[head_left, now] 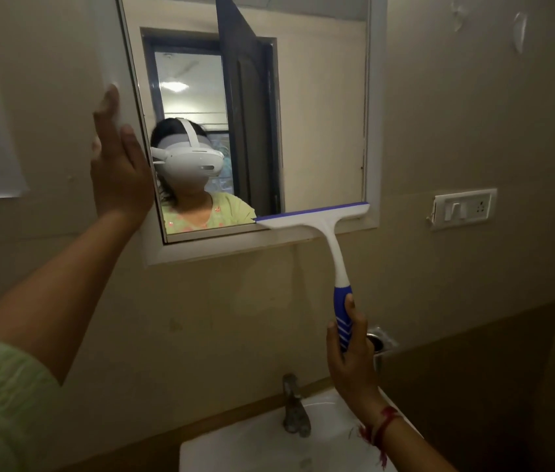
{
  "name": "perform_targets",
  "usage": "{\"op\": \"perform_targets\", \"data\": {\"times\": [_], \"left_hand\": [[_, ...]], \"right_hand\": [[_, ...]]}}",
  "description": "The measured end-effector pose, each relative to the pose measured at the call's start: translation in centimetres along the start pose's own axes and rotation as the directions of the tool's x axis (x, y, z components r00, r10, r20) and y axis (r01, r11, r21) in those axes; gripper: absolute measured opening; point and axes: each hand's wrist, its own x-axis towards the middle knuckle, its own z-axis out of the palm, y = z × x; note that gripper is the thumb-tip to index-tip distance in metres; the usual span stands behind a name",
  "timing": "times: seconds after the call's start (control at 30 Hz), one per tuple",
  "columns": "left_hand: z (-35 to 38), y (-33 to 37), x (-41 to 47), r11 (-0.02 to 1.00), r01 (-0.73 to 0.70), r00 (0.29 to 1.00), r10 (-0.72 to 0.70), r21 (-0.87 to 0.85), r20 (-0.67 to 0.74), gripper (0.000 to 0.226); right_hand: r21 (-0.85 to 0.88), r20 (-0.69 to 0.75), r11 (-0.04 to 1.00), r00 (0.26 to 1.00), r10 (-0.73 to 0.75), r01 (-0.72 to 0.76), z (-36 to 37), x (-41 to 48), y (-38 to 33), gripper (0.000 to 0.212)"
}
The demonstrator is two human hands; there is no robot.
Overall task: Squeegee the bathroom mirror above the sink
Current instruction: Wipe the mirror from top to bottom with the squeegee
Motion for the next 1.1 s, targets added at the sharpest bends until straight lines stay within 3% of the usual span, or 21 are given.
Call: {"op": "perform_targets", "data": {"times": [0.23, 0.63, 1.1], "left_hand": [[-0.1, 0.0, -0.1, 1.0, 0.023, 1.0, -0.024, 0.02, 0.013, 0.042], [-0.5, 0.6, -0.2, 0.994, 0.091, 0.996, -0.092, 0.057, 0.016, 0.041], [-0.3, 0.5, -0.2, 0.994, 0.078, 0.997, -0.078, 0.081, 0.0, 0.04]], "right_hand": [[0.141, -0.013, 0.99, 1.0, -0.01, 0.012, -0.7, 0.4, -2.2, 0.062], [0.294, -0.119, 0.925, 0.969, -0.215, 0.241, 0.1, 8.3, -10.2, 0.058], [0.383, -0.01, 0.911, 0.987, -0.159, 0.15, 1.1, 7.7, -11.9, 0.059]]}}
